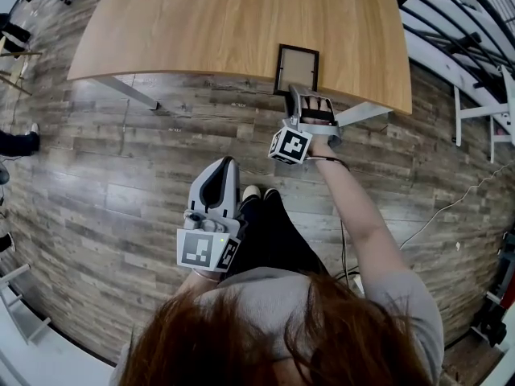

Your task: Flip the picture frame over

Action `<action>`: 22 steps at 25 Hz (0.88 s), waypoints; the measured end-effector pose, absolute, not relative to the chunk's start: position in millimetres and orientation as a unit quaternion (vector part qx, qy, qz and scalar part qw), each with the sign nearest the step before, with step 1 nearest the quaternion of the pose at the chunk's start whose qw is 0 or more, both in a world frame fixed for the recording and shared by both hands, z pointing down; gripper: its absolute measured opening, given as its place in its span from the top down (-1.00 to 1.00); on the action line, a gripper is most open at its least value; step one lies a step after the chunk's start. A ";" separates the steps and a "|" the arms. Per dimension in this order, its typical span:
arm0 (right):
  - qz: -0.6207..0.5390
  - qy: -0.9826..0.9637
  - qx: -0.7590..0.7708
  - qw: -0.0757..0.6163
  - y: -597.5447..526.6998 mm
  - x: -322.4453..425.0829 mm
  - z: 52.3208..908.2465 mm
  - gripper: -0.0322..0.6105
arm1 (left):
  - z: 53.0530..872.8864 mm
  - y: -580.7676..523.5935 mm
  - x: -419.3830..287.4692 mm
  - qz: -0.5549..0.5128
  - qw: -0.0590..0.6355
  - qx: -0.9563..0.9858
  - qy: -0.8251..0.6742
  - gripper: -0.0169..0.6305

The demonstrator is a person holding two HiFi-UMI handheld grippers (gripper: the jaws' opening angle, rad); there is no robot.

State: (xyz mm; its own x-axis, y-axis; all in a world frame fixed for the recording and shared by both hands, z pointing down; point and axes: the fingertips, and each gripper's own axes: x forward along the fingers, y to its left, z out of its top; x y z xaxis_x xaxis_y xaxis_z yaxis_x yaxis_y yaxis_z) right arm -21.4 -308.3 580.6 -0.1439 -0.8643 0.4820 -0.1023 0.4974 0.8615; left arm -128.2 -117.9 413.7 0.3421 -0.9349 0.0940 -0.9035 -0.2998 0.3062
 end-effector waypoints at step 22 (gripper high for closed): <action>-0.121 -0.815 0.527 0.211 -312.7 -25.6 478.3 0.61 | 404.7 -124.9 -95.7 -0.038 0.138 0.846 -0.514 0.92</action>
State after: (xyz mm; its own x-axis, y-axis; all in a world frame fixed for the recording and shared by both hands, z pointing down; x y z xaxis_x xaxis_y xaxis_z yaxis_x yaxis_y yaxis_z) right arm -25.6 -312.7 478.3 -0.3562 -0.9092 0.2156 -0.8072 0.4156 0.4192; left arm -95.7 -124.9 404.7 0.4681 -0.8802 0.0784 -0.8593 -0.4327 0.2726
